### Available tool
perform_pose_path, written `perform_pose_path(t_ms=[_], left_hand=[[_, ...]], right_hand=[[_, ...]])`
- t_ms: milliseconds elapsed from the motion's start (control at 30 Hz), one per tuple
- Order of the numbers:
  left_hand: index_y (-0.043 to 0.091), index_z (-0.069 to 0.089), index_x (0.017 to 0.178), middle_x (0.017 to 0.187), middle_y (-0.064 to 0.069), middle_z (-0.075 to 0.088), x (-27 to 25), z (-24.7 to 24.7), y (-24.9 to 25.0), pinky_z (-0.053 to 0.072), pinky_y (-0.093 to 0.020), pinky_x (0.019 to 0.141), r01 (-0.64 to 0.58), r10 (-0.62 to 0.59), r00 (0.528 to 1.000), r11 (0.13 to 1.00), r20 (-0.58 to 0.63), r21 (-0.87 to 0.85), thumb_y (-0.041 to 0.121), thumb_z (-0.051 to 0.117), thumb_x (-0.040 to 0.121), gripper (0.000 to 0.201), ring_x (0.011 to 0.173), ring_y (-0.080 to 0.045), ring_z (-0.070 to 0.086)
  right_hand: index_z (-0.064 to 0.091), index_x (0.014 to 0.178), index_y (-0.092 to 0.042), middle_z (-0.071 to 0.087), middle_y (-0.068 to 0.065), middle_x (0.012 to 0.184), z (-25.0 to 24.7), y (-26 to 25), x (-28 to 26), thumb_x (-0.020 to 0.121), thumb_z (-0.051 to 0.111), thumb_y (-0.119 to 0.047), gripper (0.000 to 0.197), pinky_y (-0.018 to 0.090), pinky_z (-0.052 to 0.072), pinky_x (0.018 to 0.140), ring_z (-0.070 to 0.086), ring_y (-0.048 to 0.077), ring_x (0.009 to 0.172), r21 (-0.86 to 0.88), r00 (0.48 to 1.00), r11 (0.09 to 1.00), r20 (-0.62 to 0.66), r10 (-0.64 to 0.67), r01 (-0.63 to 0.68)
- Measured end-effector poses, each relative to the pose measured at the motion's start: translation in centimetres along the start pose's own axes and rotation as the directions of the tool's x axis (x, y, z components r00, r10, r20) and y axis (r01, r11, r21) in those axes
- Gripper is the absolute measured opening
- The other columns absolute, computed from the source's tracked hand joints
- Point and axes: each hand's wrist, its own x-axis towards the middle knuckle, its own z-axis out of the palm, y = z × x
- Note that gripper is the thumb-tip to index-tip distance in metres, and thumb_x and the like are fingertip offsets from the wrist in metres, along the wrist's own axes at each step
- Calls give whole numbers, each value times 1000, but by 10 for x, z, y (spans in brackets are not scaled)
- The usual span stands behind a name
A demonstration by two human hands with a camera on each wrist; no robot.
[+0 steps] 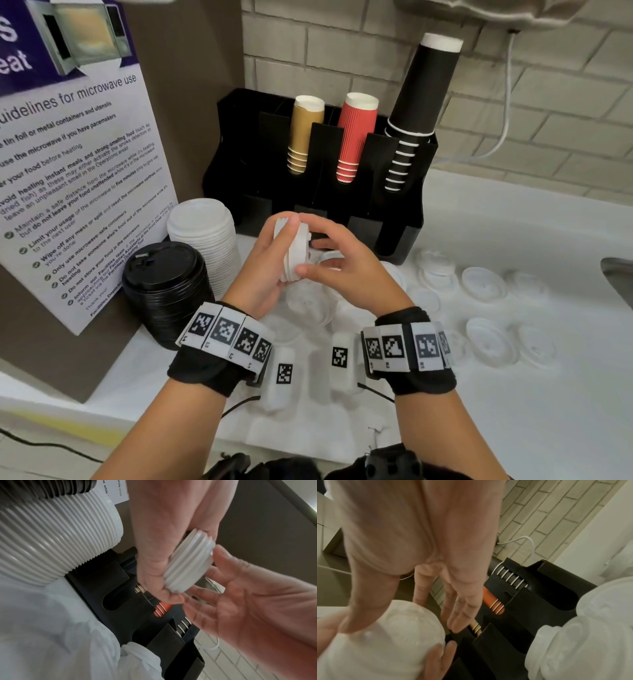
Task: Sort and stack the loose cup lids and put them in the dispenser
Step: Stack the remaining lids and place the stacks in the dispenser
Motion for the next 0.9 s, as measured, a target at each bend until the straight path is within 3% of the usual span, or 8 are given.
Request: perform_pose_path(t_ms=[67, 100, 233, 400, 633, 733, 833, 900], left_hand=[[25, 51, 131, 128, -13, 61, 0, -2, 2, 55, -44, 85, 41, -41, 998, 999, 54, 10, 64, 56, 78, 66, 117, -29, 61], [25, 50, 133, 129, -13, 60, 0, -4, 3, 54, -48, 89, 52, -54, 995, 998, 80, 18, 64, 55, 79, 67, 118, -30, 61], [28, 51, 134, 134, -8, 57, -2, -7, 5, 51, -56, 93, 63, -69, 990, 996, 119, 56, 66, 53, 78, 68, 122, -27, 58], [29, 50, 132, 131, -9, 58, -4, 0, 4, 55, -46, 88, 39, -40, 998, 999, 53, 16, 72, 54, 73, 73, 117, -25, 62], [27, 46, 133, 133, -12, 55, -1, 4, 4, 51, -55, 95, 13, -13, 1000, 1000, 9, -9, 73, 53, 67, 81, 120, -28, 59], [29, 49, 129, 130, -11, 57, 0, 3, 4, 54, -48, 91, 25, -25, 1000, 1000, 12, 6, 61, 57, 79, 60, 117, -27, 61], [30, 52, 119, 112, -6, 59, 4, 0, 7, 55, -33, 71, -4, 6, 1000, 998, -31, 61, 34, 57, 94, 25, 97, -19, 64], [31, 52, 110, 97, 0, 54, 7, -5, 12, 49, -23, 57, -29, 36, 995, 996, -96, 83, 26, 53, 97, 14, 81, -12, 57]], right_hand=[[47, 137, -29, 50, -10, 135, -4, 2, 0, 86, 71, -17, 58, 41, 51, 96, 51, 7, 122, 68, 1000, 998, 31, -1, -1], [48, 138, -26, 51, -11, 135, -5, 2, 0, 87, 69, -15, 56, 39, 52, 94, 51, 6, 122, 98, 999, 995, 47, -11, 6], [47, 137, -25, 50, -17, 136, -7, 4, 0, 88, 66, -11, 54, 18, 52, 81, 53, 1, 120, 165, 996, 986, 86, -33, 19], [49, 137, -22, 49, -10, 139, -3, 7, 3, 87, 68, -8, 56, 22, 52, 86, 55, 11, 121, 194, 997, 980, 54, -53, 41], [49, 138, -22, 51, -9, 138, 0, 11, 8, 86, 70, -9, 57, 23, 50, 93, 54, 11, 122, 180, 996, 980, 18, -91, 86], [49, 137, -21, 52, -9, 136, 0, 12, 9, 85, 70, -10, 57, 23, 51, 91, 54, 11, 121, 173, 996, 981, 23, -89, 83], [51, 131, -19, 54, -10, 129, 1, 13, 11, 88, 68, -16, 46, 25, 50, 95, 55, 9, 119, 166, 1000, 986, 8, -20, 18], [60, 114, -15, 58, -11, 113, -1, 15, 11, 89, 66, -24, 27, 19, 45, 95, 54, 0, 111, -2, 998, 998, 23, 57, -57]])
